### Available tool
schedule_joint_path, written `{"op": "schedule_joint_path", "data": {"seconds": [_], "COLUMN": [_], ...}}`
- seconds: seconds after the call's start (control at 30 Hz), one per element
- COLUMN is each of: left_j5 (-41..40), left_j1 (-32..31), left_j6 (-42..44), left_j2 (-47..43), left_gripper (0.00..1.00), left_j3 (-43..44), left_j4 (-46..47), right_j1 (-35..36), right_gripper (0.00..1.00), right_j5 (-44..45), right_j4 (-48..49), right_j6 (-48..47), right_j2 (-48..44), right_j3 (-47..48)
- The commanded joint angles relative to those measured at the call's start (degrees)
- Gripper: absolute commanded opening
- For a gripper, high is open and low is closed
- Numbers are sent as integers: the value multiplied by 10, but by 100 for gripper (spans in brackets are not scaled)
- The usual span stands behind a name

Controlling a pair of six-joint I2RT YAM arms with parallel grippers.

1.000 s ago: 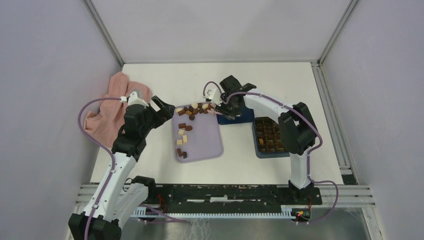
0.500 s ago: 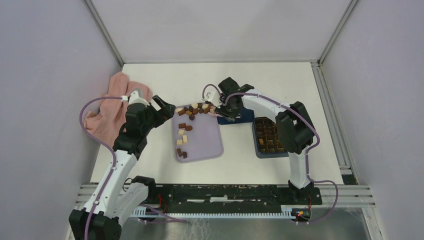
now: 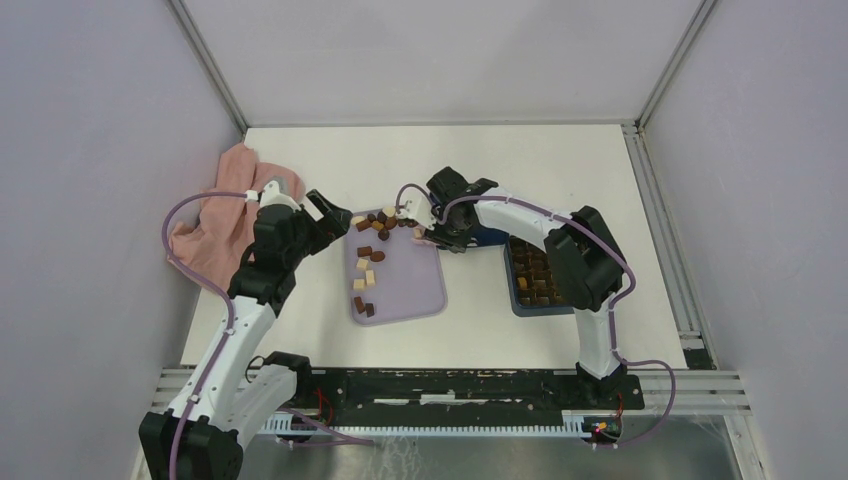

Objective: Pack the chocolate
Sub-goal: Pick up the fake chocolate from the plate.

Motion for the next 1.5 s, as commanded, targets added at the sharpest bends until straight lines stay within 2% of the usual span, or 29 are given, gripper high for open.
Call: {"op": "schedule_joint_path", "data": {"seconds": [0.0,0.33,0.6,0.8,1.07,1.47], "left_j5": [-1,-1,-4,-3,6,65], "left_j1": [-1,-2,-1,-1,-1,-2], "left_j6": [-17,-16,-15,-13,-13,-14], "left_j2": [-1,-2,-9,-11,-3,46], "left_gripper": [97,97,97,97,97,97], "left_j3": [24,23,24,31,30,34], "left_j4": [25,24,18,16,37,102], "right_j1": [-1,-1,-2,-22,-134,-335], "right_gripper": [37,23,22,21,21,22], "right_j5": [17,-6,-65,-130,-217,-204], "right_j4": [4,9,24,29,-20,-108], "right_j6": [-2,-4,-15,-57,-142,-245], "right_j2": [-15,-32,-85,-180,-355,-571], "right_j3": [10,5,-25,-89,-182,-367]}}
